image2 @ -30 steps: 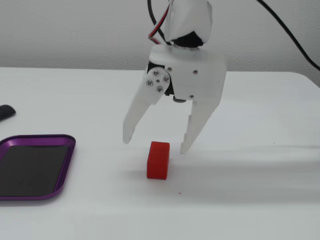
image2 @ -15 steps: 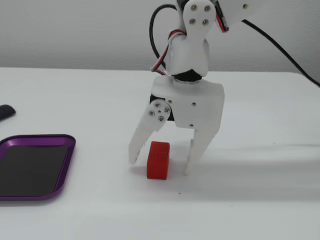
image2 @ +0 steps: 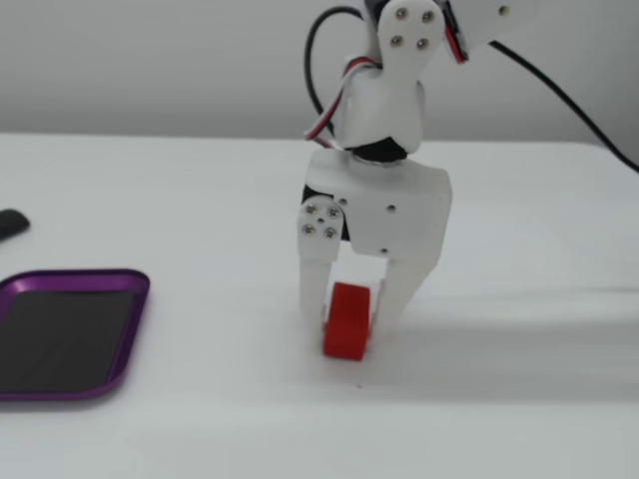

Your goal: Pick up the cube and place it in the box.

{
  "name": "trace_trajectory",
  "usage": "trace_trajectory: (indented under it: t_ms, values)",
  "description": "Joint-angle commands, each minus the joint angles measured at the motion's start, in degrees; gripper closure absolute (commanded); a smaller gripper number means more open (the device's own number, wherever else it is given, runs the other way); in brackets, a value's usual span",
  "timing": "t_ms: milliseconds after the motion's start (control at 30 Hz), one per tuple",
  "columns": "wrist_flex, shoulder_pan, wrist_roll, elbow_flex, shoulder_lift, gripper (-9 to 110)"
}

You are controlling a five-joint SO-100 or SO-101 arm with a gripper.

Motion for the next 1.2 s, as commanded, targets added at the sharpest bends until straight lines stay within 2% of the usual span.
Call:
trace_trajectory:
  t_ms: [0, 133, 367, 500, 567, 833, 967, 1167]
  values:
    - [0.79, -0.44, -1.32, -0.79, 2.72, 102]
    - [2.99, -0.79, -7.12, -3.08, 11.34, 102]
    - [2.29, -1.14, -10.37, -2.64, 31.38, 102]
    - [-4.22, -3.52, -13.36, 0.18, 39.55, 102]
    - [-11.60, -4.13, -14.59, 4.83, 40.78, 102]
    - [-52.56, -4.57, -14.15, 25.49, 39.46, 102]
    - [-55.81, -3.87, -14.15, 20.13, 29.88, 102]
    - [-50.01, -2.46, -14.15, 4.57, 11.60, 102]
